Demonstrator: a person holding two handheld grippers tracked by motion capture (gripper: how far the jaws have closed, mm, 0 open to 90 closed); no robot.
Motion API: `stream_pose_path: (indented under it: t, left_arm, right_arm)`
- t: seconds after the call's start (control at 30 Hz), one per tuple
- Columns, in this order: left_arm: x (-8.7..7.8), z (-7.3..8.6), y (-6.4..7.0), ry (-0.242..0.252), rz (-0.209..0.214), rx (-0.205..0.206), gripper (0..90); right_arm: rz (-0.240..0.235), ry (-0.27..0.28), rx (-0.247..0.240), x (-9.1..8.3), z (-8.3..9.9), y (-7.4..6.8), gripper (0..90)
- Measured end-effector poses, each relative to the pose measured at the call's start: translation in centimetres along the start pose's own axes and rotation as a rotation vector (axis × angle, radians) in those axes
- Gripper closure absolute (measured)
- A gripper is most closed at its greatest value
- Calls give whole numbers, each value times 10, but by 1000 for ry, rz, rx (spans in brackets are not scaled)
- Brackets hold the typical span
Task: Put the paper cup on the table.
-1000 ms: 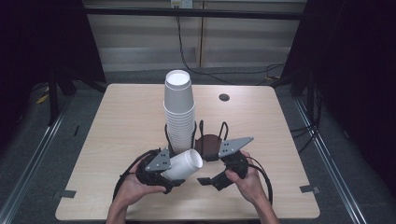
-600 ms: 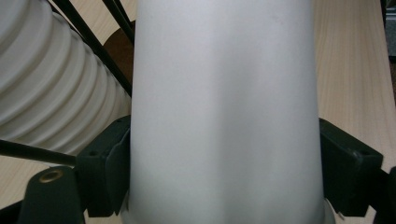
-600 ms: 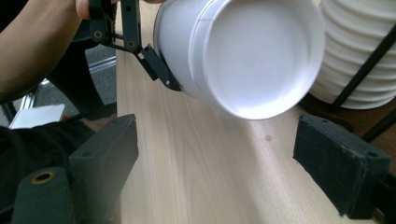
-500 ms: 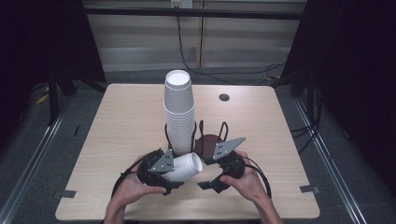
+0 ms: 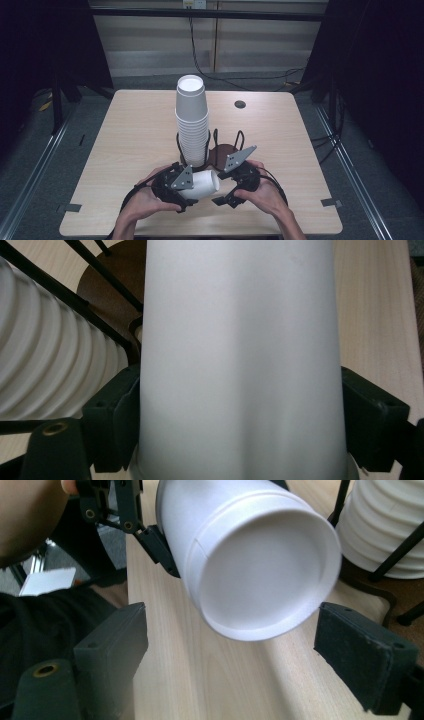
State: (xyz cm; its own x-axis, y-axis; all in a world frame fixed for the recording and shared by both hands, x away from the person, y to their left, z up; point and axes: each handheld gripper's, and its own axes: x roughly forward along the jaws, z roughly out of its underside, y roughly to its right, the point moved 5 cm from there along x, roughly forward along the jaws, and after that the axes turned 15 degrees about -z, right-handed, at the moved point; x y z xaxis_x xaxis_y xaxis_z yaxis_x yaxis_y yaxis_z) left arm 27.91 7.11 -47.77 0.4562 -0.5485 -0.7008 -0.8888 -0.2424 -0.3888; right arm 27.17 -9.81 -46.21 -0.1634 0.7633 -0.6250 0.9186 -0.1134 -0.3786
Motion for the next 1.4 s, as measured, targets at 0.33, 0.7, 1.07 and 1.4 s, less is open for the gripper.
stream_pose_path:
  t: [0.33, 0.7, 1.07, 1.4]
  left_arm:
    - [-1, 1, 3, -10, 15, 11, 172]
    - [0, -2, 9, -20, 37, 48, 174]
    - [2, -8, 17, -10, 74, 70, 179]
    - [2, -11, 18, -1, 80, 66, 179]
  right_arm:
    - [8, -91, 5, 0, -5, 2, 136]
    - [-13, -179, 40, 10, -3, 9, 139]
    - [-83, -257, 3, 19, -9, 6, 189]
    - [-110, -234, 19, 23, -13, 6, 203]
